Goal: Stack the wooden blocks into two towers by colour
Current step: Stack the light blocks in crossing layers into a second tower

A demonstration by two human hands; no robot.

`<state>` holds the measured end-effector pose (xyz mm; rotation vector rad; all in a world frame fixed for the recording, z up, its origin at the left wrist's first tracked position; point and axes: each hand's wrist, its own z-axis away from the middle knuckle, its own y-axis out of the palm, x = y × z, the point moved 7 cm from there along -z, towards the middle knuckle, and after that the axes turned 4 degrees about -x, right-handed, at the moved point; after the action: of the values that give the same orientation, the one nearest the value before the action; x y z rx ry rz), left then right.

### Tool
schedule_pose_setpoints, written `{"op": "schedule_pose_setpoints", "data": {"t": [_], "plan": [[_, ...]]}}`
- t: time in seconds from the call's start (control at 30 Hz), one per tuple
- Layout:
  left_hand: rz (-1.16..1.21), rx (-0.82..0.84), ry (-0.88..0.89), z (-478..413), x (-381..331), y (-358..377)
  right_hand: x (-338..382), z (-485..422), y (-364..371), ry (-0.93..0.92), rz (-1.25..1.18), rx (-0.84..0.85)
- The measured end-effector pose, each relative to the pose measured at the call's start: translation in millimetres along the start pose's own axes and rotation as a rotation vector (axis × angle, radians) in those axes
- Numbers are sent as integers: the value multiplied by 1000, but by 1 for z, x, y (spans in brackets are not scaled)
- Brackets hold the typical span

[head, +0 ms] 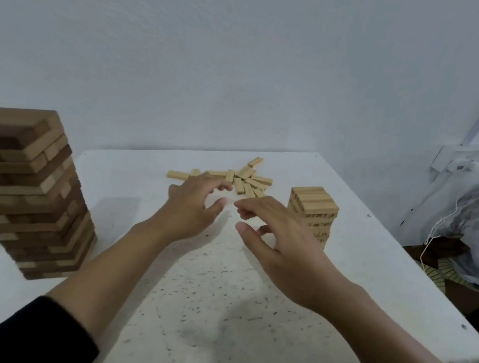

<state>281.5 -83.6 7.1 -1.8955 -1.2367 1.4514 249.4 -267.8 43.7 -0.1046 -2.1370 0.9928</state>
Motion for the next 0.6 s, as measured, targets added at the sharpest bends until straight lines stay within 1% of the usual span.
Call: {"op": "schedule_pose_setpoints", "data": {"t": [0.07, 0.17, 0.23, 0.33, 0.37, 0.47, 0.53, 0.6], "plan": [[-78, 84, 66, -7, -3, 16, -5, -6, 20, 64, 38, 61], [-201, 96, 123, -18, -6, 30, -18, -20, 39, 194, 109, 83], [-291, 111, 156, -23, -10, 37, -26, -32, 45, 283, 105, 44], [-397, 149, 191, -26, -12, 50, -43, -50, 46, 449, 28, -78], [-401, 156, 187, -25, -10, 53, -49, -56, 47, 491, 51, -85], [-362, 153, 194, -22, -3, 54, -68, -64, 57, 612, 145, -32], [-321, 140, 212, -21, 0, 51, -75, -65, 64, 628, 164, -8], [-300, 144, 226, -19, 2, 50, -77, -61, 68, 650, 120, -12]]}}
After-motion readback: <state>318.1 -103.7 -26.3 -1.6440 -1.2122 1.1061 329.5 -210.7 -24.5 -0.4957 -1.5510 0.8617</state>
